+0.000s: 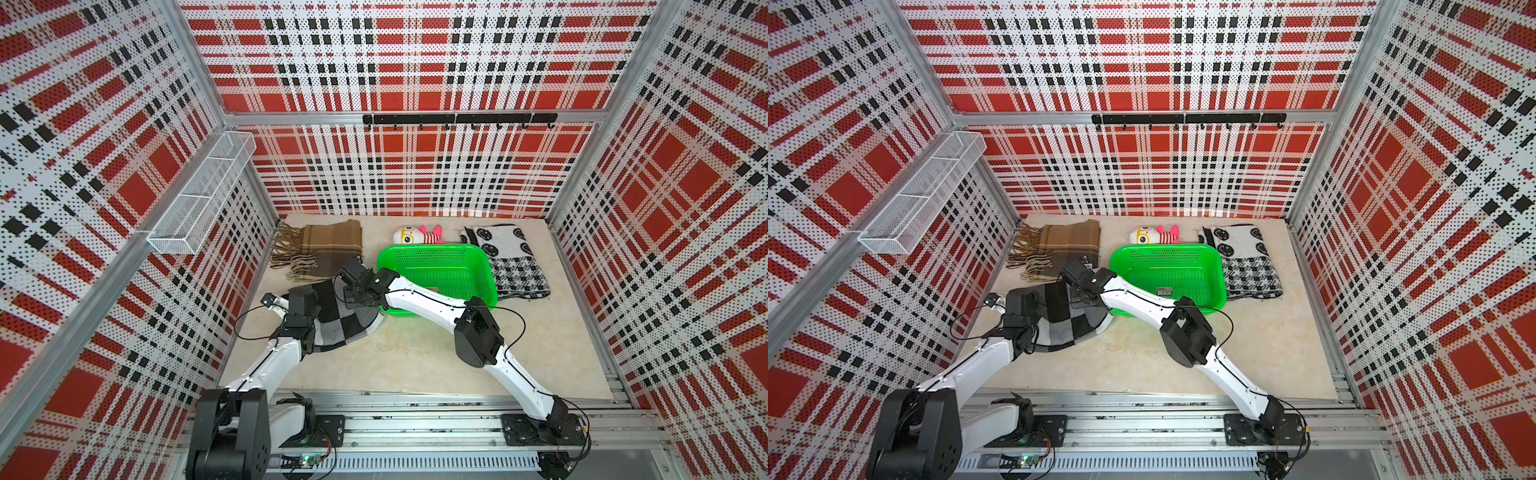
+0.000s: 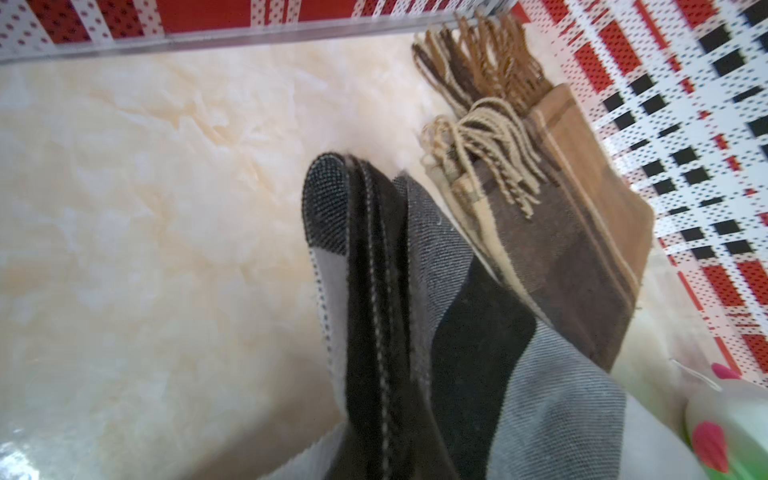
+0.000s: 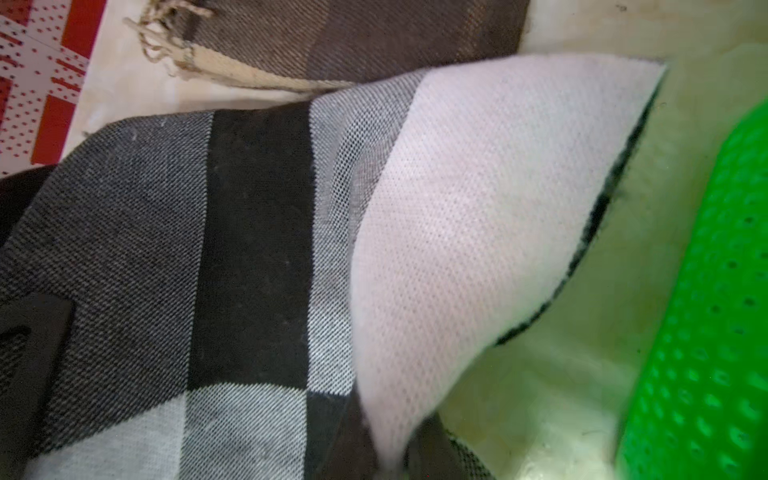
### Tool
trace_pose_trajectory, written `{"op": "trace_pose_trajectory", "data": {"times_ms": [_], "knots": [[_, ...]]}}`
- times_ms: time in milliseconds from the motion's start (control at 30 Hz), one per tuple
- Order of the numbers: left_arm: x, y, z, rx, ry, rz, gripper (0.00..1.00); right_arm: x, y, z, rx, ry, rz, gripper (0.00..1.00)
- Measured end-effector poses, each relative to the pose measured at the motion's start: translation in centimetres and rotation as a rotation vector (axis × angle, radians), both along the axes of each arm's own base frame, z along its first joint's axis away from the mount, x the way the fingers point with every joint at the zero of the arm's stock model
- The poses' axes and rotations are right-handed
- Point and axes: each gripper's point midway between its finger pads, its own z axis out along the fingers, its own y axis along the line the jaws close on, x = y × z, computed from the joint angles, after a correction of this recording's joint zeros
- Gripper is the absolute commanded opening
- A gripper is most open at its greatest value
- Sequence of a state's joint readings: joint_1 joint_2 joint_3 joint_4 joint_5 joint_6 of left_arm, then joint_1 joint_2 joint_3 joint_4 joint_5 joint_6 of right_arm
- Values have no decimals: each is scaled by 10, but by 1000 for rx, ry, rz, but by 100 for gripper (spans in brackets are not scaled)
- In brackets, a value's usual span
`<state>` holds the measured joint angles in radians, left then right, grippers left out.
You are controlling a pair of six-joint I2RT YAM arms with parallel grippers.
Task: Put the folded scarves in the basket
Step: Pick up the scarf at the center of the board, then place the scarf in the basket.
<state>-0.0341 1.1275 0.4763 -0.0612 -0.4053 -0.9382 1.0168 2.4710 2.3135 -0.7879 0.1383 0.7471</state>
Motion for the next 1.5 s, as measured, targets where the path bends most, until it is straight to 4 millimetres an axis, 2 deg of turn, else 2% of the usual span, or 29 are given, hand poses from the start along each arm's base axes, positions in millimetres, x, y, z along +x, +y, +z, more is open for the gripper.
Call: {"op": "trace_pose_trajectory", "data": {"times_ms": [200,333,467,600,733,933,1033,1133,1300,1500], "knots": [[-1,-5,43,45,-59,0,0,-14,7,43,50,-50,23,0],[-1,-11,69,72,-84,-14,0,-21,4,69,73,-78,27,0],[7,-27,101,96,-115,-68,0,-22,-8,93,71,-114,14,0],[23,-62,133,117,-150,-174,0,-17,-30,116,42,-168,-24,0],[50,-122,153,126,-158,-322,0,-11,-72,126,-11,-190,-70,0],[83,-202,146,126,-112,-502,0,17,-160,119,-104,-183,-209,0],[102,-238,140,110,-105,-574,0,28,-205,103,-165,-159,-275,0],[116,-265,129,85,-95,-633,0,35,-238,86,-213,-133,-323,0],[135,-298,93,40,-54,-713,0,47,-287,55,-289,-78,-391,0],[138,-317,57,18,3,-766,0,57,-324,34,-332,-42,-449,0]]}}
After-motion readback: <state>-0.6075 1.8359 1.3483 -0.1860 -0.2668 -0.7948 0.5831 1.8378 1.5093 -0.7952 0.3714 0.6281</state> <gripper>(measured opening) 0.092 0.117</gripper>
